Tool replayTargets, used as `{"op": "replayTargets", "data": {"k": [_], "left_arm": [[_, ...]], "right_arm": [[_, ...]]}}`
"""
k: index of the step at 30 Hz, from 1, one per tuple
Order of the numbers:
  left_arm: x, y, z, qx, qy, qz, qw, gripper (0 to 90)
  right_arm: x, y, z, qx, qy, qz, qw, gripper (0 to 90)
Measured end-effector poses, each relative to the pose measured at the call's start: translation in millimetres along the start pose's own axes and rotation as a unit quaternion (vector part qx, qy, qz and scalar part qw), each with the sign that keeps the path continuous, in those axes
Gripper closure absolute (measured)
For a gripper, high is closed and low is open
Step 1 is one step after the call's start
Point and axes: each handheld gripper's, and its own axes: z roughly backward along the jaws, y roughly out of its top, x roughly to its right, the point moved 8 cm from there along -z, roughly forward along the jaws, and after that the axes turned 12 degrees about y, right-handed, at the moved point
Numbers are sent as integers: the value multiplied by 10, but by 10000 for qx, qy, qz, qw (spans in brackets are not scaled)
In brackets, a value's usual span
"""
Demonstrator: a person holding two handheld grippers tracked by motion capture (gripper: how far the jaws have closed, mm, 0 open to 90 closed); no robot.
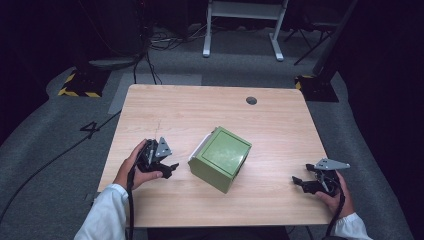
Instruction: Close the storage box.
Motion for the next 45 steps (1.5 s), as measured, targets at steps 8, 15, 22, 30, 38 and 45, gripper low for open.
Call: {"op": "replayTargets", "data": {"k": [8, 15, 22, 30, 38, 45], "left_arm": [[-74, -238, 95, -120, 249, 24, 9996, 182], [-50, -476, 134, -236, 201, 211, 9993, 189], [-39, -666, 111, -239, 81, 571, 9981, 190], [-25, -865, 73, -184, -149, 1090, 9938, 221], [-69, -962, 75, -64, -240, 1471, 9888, 198], [-66, -966, 76, -116, -146, 1576, 9873, 179]], "right_arm": [[2, -1, -1, -4, 13, -12, 10000, 162], [3, 1, -5, -6, 52, -27, 10000, 162], [3, 1, -5, -5, 52, -27, 10000, 162], [4, 1, -4, -7, 49, -20, 10000, 163], [1, -1, -2, -3, 27, -2, 10000, 164], [-1, -1, -2, 1, 45, -3, 10000, 166]]}}
